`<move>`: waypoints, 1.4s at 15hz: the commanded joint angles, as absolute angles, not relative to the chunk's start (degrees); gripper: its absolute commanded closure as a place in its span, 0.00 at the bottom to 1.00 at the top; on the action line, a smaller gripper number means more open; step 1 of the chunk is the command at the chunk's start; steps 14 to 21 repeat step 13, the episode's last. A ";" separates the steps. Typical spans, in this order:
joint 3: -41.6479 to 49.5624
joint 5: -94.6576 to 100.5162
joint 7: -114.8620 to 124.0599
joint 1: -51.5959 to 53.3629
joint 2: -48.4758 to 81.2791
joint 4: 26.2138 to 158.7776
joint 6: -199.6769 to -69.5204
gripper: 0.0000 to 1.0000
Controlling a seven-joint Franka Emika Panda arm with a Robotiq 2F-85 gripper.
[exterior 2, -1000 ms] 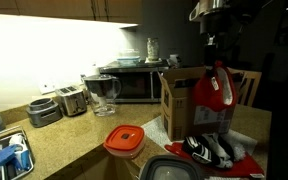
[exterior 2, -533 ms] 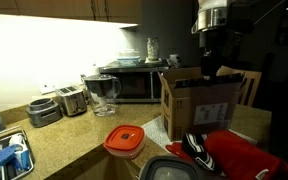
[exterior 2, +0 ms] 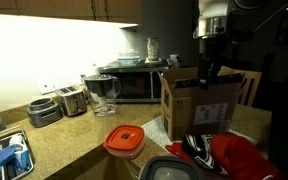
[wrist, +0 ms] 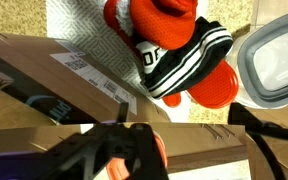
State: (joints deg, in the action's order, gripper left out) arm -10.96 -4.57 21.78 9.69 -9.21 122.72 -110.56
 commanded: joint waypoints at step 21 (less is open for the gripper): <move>-12.23 -2.83 28.40 9.49 -9.24 126.55 -114.45 0.00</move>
